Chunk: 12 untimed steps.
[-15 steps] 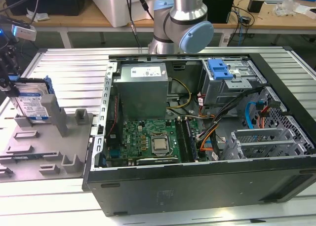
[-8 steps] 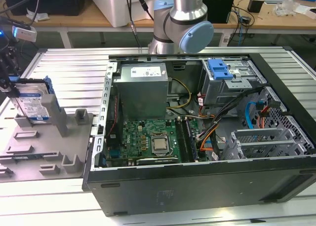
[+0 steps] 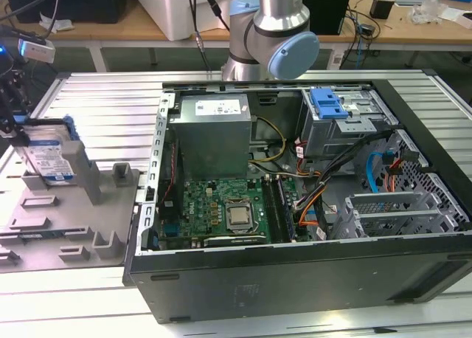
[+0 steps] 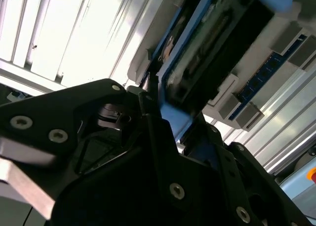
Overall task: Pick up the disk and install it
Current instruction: 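Pick up the disk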
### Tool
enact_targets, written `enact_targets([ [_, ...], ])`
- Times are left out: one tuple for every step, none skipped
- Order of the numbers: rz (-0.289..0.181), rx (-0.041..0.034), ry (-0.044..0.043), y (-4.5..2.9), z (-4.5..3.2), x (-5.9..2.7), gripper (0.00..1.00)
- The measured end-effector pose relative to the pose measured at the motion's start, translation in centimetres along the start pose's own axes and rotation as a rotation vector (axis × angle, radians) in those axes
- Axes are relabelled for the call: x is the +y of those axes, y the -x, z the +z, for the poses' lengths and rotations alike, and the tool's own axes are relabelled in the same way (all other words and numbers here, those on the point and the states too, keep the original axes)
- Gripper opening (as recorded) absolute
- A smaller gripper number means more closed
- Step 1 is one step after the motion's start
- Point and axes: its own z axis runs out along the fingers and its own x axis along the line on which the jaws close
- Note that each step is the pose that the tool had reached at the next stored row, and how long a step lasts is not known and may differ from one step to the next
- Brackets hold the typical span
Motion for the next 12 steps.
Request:
enact_targets([
  [0.0, 0.0001, 0.0001, 0.0, 0.0, 0.0, 0.45],
  [0.0, -0.0002, 0.0001, -0.01, 0.01, 0.01, 0.45],
  [0.0, -0.0007, 0.0001, -0.03, 0.01, 0.01, 0.45],
  [0.0, -0.0009, 0.0002, -0.06, 0.02, 0.0, 0.45],
  [0.0, -0.001, 0.0, -0.08, 0.03, 0.0, 0.45],
  [0.0, -0.001, 0.0001, -0.09, 0.04, 0.01, 0.45],
  [0.0, -0.0009, 0.0003, -0.09, 0.05, 0.01, 0.45],
  [0.0, -0.001, 0.0002, -0.09, 0.08, 0.05, 0.45],
  [0.0, -0.001, 0.0002, -0.1, 0.09, 0.11, 0.45],
  [0.0, -0.001, 0.0003, -0.09, 0.09, 0.18, 0.45],
  [0.0, -0.001, 0.0002, -0.09, 0.1, 0.26, 0.45],
  [0.0, -0.001, 0.0002, -0.09, 0.1, 0.31, 0.45],
])
